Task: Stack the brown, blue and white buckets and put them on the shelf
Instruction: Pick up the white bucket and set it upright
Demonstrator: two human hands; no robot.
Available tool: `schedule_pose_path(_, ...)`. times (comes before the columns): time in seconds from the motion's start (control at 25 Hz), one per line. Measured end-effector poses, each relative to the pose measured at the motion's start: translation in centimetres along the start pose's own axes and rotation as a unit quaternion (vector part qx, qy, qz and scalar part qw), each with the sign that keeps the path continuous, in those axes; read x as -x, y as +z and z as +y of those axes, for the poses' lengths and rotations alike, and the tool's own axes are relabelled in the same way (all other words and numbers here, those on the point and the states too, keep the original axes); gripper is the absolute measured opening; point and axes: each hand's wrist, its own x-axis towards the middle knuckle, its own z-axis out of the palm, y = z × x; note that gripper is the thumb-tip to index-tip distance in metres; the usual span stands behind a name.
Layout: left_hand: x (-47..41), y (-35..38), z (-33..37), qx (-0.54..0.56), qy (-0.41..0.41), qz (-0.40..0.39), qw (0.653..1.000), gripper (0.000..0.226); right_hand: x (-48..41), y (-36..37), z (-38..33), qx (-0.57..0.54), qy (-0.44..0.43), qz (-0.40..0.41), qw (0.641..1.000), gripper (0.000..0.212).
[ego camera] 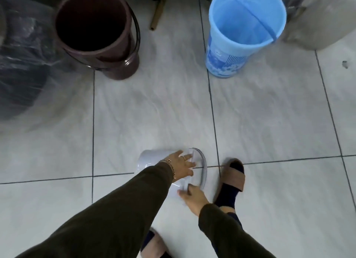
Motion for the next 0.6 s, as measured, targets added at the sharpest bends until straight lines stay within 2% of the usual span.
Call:
schedule_pose_path(0.04,-0.1,0.4,0.1,-0.018,-0.007,0.03,0.999,0.042,-0.4,1.1,-0.1,-0.027,-0.018,0.04,0.999,0.02)
schedule_pose_path(0.16,1.7,1.0,-1.3,-0.068,-0.042,0.096,0.992,0.032,-0.2,1.4,-1.8,-0.016,-0.108,0.133,0.985,0.024)
schedule_pose_path(0.24,4.0,0.7,-3.2,-0.039,-0.058,0.114,0.991,0.033,0.3,-0.1,-3.3,0.119,-0.193,0.17,0.959,0.016)
schedule_pose_path(0.28,5.2,0.6,-4.2,-0.02,-0.067,0.12,0.99,0.033,0.4,-0.9,-4.2,0.225,-0.237,0.185,0.927,0.019)
schedule_pose_path(0.36,7.0,1.0,-5.3,0.013,-0.101,0.125,0.987,0.029,0.1,-2.3,-6.0,0.413,-0.296,0.199,0.838,0.022)
schedule_pose_path(0.44,7.6,1.9,-5.3,0.053,-0.155,0.129,0.978,0.026,-0.8,-3.1,-7.9,0.526,-0.323,0.212,0.757,0.022)
schedule_pose_path(0.6,5.4,4.5,-3.9,0.108,-0.234,0.126,0.958,0.026,-3.6,-3.3,-9.4,0.646,-0.287,0.198,0.679,0.023)
